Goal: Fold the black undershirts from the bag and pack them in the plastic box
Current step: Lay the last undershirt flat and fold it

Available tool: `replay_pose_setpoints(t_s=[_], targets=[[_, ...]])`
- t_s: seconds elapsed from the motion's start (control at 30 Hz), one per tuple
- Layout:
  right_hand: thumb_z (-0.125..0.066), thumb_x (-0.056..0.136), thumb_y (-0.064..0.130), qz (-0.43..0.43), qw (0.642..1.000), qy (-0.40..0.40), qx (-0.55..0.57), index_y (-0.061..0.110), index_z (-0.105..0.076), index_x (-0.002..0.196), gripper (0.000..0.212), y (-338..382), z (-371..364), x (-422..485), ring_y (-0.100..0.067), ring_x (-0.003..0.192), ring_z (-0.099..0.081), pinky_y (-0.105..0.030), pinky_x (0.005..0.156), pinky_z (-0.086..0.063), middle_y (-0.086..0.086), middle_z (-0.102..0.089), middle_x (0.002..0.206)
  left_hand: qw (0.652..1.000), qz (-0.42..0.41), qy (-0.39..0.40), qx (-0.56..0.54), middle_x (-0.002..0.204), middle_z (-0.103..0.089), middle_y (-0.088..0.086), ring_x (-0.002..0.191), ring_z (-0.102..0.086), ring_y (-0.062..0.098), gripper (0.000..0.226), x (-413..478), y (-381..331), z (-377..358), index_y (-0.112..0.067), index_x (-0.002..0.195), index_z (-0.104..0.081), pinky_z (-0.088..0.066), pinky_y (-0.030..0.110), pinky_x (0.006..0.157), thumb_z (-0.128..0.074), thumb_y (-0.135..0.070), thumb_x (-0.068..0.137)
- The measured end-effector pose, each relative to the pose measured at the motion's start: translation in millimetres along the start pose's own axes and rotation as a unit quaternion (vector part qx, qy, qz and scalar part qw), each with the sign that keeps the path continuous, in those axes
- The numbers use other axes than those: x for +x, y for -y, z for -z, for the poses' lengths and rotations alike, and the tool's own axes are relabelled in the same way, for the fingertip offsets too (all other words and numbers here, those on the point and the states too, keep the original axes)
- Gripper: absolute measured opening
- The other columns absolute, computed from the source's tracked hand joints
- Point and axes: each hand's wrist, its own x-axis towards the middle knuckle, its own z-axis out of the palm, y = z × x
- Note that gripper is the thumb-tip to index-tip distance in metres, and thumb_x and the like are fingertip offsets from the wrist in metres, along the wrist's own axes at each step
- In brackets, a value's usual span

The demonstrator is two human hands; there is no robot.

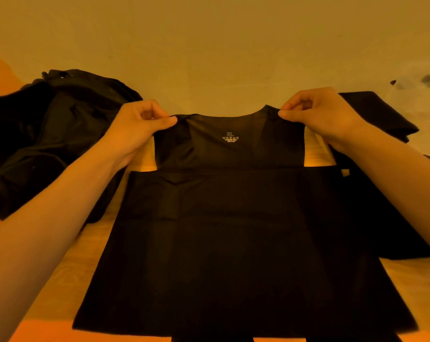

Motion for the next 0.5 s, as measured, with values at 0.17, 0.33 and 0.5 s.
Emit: replay_pose_setpoints(t_s=[0.17,0.33,0.5], targets=[[-0.079,0.083,0.029,0.080,0.997,0.007,0.004,0.022,-0.076,0.095,0.014,7.8,17.3,-51.0,-0.001,0.083,-0.069,-0.011,0.071,-0.050,0.008,-0.074,0.087,0.996,-0.075,0.036,0.024,0.095,-0.071,0.011,0.096,-0.069,0.021,0.033,-46.8,-8.8,15.2,0.004,0.091,-0.072,-0.053,0.031,0.100,-0.081,-0.023,0.073],[-0.079,0.081,0.025,0.141,0.987,0.049,-0.067,0.025,-0.075,0.088,0.009,-1.4,25.4,-90.7,0.001,0.080,-0.064,-0.008,0.070,-0.049,0.010,-0.070,0.082,0.983,-0.122,0.095,0.102,0.097,-0.073,-0.001,0.096,-0.068,0.019,0.014,-85.4,-0.9,17.6,-0.006,0.084,-0.077,-0.051,0.029,0.092,-0.082,-0.014,0.075],[-0.078,0.081,0.026,0.178,0.955,0.149,-0.184,0.035,-0.071,0.090,0.014,-21.1,14.2,-116.3,0.006,0.090,-0.063,-0.020,0.078,-0.054,0.015,-0.068,0.089,0.976,-0.105,0.131,0.135,0.098,-0.075,-0.009,0.098,-0.069,0.007,0.008,-107.3,26.5,7.9,-0.014,0.083,-0.079,-0.043,0.006,0.092,-0.082,-0.015,0.075]])
